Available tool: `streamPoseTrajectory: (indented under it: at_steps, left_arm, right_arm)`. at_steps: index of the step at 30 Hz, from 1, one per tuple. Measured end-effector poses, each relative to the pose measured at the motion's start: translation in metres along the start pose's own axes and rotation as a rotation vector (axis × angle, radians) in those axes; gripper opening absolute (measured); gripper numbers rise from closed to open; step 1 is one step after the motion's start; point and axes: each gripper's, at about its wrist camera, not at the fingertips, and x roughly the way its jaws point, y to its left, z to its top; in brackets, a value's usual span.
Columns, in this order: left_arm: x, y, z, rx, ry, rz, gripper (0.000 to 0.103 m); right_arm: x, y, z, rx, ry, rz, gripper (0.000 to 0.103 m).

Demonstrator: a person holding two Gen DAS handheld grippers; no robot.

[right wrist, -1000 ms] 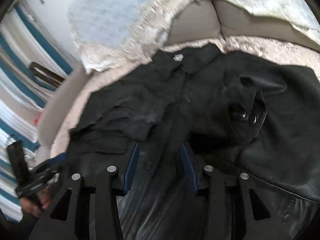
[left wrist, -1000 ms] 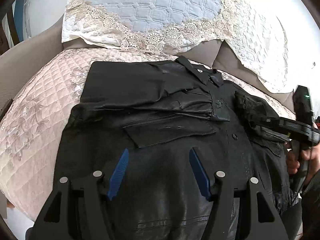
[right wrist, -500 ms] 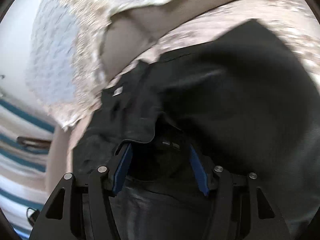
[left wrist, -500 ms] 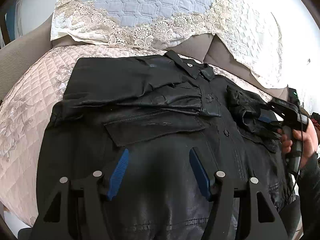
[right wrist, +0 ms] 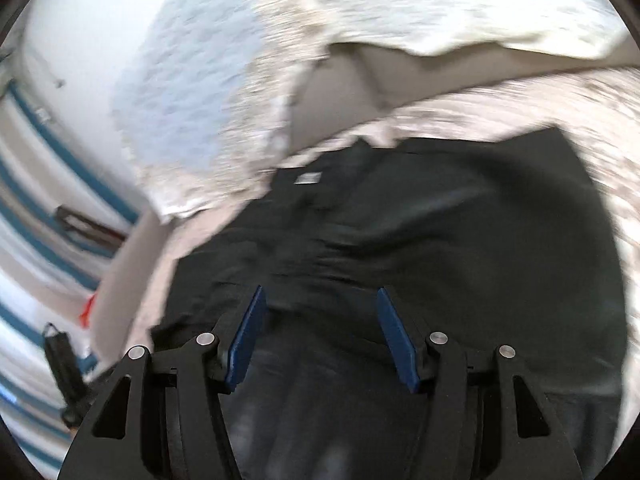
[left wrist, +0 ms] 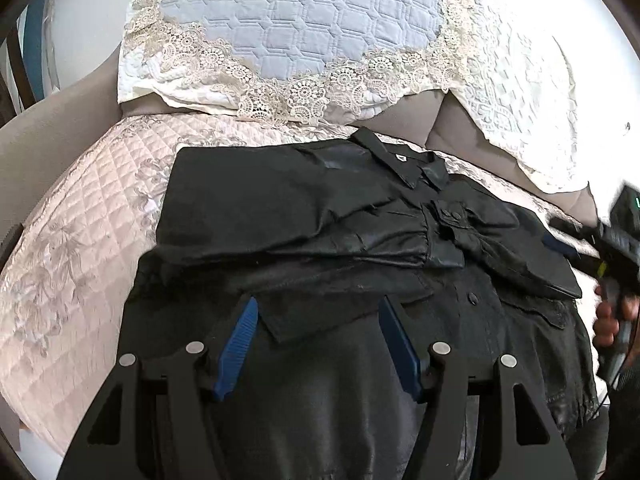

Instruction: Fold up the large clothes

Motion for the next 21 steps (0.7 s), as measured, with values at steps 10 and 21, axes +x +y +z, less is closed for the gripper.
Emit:
streamPoseTrajectory:
  at_steps: [10, 21]
  left_arm:
    - [0.036, 0.02, 0.031, 0.008, 0.019, 0.103, 0.065]
    - [0.088, 0.07, 0.039, -0.038, 0.107, 0.202, 0.07]
  right_arm:
    - [-0.029, -0.076, -0.011, 0.07, 0.035, -0.231, 0.043]
    - [-0.021, -0.097, -0.007, 0.048, 0.034, -0.348, 0.043]
